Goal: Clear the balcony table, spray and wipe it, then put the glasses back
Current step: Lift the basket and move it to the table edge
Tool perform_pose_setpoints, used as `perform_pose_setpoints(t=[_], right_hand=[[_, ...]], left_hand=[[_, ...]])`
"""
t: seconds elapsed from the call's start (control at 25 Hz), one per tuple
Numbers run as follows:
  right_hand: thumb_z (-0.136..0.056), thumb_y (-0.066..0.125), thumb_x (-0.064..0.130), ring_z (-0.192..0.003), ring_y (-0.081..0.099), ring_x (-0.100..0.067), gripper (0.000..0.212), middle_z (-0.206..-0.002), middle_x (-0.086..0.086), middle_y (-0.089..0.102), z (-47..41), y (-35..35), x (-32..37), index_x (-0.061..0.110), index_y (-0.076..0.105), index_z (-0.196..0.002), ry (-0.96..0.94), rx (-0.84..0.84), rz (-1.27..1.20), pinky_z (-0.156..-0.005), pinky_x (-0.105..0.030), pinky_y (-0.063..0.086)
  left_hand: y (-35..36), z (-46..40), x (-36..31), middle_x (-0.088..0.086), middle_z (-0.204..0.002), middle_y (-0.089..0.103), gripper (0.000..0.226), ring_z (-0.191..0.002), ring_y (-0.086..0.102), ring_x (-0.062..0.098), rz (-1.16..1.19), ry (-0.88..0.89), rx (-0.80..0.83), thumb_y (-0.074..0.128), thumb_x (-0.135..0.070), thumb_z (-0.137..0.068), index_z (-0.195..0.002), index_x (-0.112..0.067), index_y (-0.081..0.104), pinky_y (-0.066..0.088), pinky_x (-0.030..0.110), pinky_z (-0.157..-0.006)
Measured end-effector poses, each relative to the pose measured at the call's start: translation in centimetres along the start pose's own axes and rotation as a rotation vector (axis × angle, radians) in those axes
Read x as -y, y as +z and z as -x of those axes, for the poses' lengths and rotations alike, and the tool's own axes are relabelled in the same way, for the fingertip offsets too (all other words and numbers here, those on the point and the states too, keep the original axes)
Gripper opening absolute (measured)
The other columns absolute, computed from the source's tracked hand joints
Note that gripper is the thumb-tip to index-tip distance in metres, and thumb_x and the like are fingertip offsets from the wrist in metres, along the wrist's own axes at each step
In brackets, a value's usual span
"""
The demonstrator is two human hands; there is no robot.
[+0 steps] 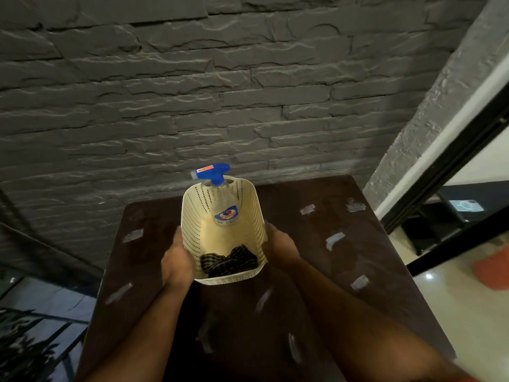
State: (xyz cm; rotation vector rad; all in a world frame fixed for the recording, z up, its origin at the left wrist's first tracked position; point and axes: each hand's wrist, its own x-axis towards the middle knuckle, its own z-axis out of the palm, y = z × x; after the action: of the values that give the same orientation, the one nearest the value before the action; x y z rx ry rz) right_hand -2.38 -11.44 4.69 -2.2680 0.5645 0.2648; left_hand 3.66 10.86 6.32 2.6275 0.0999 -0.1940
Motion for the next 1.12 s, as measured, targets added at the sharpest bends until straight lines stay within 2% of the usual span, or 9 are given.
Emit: perform_pose_setpoints(t=[0.12,0.4,0.56,0.76,1.0,1.12], right_hand=[[-0.092,0.049,0.011,-0.103,0.065,-0.022,0.046,-0.117,-0.006,0.066,1.9,-4.3,-4.3,0.022,0.045,-0.136,0.03,-0.035,-0.021,-0.081,-0.033,0.055],[-0.09,0.051,0.014,-0.101,0.065,-0.024,0.044,-0.112,-0.005,0.067,7.3,-12.9,-14.9,0.023,0.049,-0.132,0.088,-0.145,-0.013,-0.085,-0.038,0.055],[-0.087,0.052,0.014,-0.102,0.065,-0.026,0.045,-0.114,-0.006,0.068,10.1,-16.4,-20.2,0.022,0.051,-0.132,0.13,-0.201,0.006,-0.086,-0.038,0.054],[-0.09,0.053,0.014,-0.103,0.063,-0.024,0.043,-0.116,-0.007,0.067,11.9,-19.3,-25.2,0.022,0.051,-0.132,0.151,-0.212,0.008,-0.083,-0.034,0.051],[-0.091,0.052,0.013,-0.105,0.063,-0.024,0.05,-0.121,-0.008,0.066,12.9,-20.7,-28.7,0.02,0.047,-0.14,0.143,-0.182,0.018,-0.084,-0.035,0.05],[-0.091,0.051,0.01,-0.104,0.063,-0.023,0.052,-0.123,-0.009,0.065,12.8,-20.9,-29.6,0.02,0.046,-0.142,0.155,-0.161,0.015,-0.081,-0.031,0.049]], left_hand=[[2.4,3.3,-4.6,0.022,-0.117,0.061,0.056,-0.104,0.058,0.043,0.019,0.057,0.028,0.032,-0.011,-0.094,-0.146,-0.03,0.028,0.048,0.045,-0.087],[9.5,10.0,-14.0,0.024,-0.116,0.062,0.053,-0.103,0.059,0.044,0.035,0.17,0.111,0.032,-0.017,-0.093,-0.144,-0.032,0.027,0.049,0.046,-0.087],[12.6,14.6,-18.7,0.022,-0.125,0.058,0.043,-0.114,0.054,0.041,0.128,0.199,0.118,0.032,-0.02,-0.098,-0.141,-0.021,0.036,0.042,0.044,-0.095],[16.2,18.1,-21.2,0.02,-0.128,0.057,0.05,-0.114,0.054,0.041,0.049,0.216,0.132,0.034,-0.016,-0.095,-0.143,-0.028,0.029,0.043,0.046,-0.098],[17.5,21.7,-22.8,0.007,-0.129,0.058,0.039,-0.115,0.056,0.033,0.167,0.205,0.111,0.035,-0.021,-0.095,-0.133,-0.032,0.04,0.042,0.039,-0.095],[18.3,22.7,-23.0,0.005,-0.13,0.056,0.042,-0.115,0.056,0.032,0.189,0.179,0.116,0.036,-0.02,-0.095,-0.135,-0.03,0.04,0.043,0.039,-0.094]])
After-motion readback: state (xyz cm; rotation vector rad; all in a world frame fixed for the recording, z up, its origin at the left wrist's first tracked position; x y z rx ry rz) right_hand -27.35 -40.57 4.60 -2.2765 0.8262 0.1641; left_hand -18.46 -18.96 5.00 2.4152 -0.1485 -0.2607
